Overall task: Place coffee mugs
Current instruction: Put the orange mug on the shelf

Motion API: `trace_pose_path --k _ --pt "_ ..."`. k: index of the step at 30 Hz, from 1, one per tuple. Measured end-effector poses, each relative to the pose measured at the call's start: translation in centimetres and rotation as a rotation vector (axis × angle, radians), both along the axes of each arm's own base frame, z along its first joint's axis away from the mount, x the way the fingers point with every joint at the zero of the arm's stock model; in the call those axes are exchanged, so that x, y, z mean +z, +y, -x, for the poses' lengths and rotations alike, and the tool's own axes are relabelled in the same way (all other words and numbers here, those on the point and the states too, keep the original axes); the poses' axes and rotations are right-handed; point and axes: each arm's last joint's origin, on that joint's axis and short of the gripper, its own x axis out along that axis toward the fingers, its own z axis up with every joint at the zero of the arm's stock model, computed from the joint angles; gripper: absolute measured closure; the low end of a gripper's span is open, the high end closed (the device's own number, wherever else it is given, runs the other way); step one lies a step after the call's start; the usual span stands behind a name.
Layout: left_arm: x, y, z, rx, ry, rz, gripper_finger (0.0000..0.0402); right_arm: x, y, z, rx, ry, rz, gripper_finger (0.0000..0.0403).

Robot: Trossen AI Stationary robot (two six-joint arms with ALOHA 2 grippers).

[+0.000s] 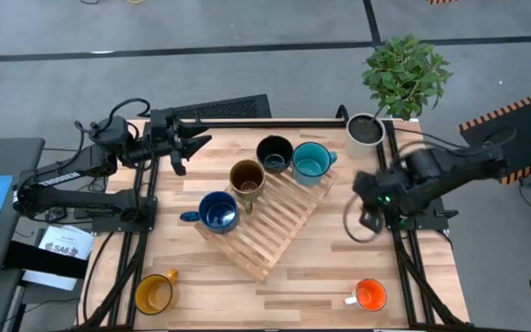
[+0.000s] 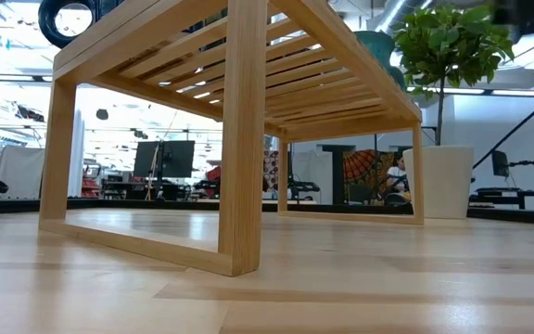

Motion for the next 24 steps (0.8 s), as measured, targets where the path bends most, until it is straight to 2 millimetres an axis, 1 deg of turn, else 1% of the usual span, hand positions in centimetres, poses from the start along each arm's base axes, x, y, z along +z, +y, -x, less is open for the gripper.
trace_pose_path --k 4,6,9,13,16,18,20,24 --pt "0.0 0.0 0.0 0.016 -0.001 0.002 0.0252 -1.8 1.9 1.8 -0.068 0.038 -0.196 0.0343" --pt "0.0 0.0 0.0 0.016 -0.001 0.002 0.0252 -2.5 2.7 2.4 -0.102 0.073 -0.252 0.0322" --pt "0.0 0.0 0.0 0.016 -0.001 0.002 0.0252 -3.0 4.3 2.7 -0.125 0.086 -0.309 0.0279" --pt "0.0 0.0 0.0 0.016 -0.001 0.003 0.0252 -4.1 7.1 2.5 -0.071 0.079 -0.37 0.0213" --pt "0.0 0.0 0.0 0.016 -0.001 0.004 0.0252 -5.4 9.1 2.4 -0.037 0.124 -0.352 0.0173" --pt "0.0 0.0 0.0 0.016 -0.001 0.005 0.0252 -6.3 10.2 2.2 -0.02 0.163 -0.317 0.0156" --pt "0.0 0.0 0.0 0.015 -0.002 0.005 0.0252 -7.0 11.2 2.1 0.002 0.188 -0.293 0.0149" --pt "0.0 0.0 0.0 0.015 -0.002 0.005 0.0252 -8.3 12.9 1.6 0.031 0.212 -0.266 0.0148"
